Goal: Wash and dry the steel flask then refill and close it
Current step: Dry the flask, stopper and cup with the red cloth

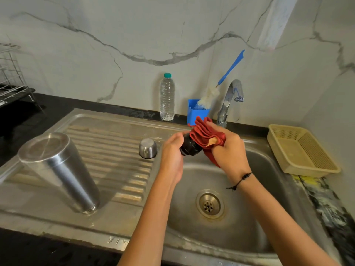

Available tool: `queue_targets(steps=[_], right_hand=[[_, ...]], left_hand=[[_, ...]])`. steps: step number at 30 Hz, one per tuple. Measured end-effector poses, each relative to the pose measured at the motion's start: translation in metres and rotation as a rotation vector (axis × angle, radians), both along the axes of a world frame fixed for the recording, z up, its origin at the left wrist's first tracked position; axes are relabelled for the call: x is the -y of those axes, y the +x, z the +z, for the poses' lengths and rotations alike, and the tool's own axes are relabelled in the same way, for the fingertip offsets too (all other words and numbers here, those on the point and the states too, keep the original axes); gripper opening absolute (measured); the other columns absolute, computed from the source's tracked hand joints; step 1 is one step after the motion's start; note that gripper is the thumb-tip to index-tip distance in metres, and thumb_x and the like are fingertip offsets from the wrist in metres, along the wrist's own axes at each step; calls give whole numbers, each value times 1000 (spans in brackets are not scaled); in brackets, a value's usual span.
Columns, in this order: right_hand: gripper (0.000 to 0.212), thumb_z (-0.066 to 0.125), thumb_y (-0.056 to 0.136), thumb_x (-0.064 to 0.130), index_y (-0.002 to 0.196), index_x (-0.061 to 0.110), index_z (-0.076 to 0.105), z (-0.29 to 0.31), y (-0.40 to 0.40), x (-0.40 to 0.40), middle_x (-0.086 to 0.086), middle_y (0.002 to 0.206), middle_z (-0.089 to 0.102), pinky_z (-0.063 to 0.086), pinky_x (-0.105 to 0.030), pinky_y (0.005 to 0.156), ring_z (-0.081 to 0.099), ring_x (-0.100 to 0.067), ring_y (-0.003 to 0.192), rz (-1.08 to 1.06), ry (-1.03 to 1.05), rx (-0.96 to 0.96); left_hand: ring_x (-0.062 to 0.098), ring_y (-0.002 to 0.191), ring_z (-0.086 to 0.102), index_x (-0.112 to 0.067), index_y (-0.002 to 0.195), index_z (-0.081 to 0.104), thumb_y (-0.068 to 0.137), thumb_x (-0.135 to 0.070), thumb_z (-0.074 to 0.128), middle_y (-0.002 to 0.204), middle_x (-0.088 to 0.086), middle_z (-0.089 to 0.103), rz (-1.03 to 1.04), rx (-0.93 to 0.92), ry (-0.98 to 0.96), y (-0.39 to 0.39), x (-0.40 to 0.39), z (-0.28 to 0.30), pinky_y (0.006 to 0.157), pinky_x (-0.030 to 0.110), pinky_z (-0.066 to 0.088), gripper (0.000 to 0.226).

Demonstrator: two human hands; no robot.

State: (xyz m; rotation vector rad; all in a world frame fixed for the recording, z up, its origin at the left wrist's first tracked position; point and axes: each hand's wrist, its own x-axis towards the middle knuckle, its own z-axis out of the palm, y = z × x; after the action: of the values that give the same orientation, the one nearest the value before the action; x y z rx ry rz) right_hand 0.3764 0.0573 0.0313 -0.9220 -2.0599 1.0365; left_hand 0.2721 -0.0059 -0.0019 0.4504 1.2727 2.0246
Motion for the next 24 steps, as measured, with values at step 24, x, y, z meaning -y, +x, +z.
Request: queue_targets(steps=[24], right_hand=[[60,42,78,-18,120,19,62,17,-7,6,5,108,66,44,-20,95,57,-5,106,150,-218,-57]], left_hand=[[18,74,60,-11,83,57,95,-9,45,80,7,62,48,264,104,3,-2,4,66,29,50,17]])
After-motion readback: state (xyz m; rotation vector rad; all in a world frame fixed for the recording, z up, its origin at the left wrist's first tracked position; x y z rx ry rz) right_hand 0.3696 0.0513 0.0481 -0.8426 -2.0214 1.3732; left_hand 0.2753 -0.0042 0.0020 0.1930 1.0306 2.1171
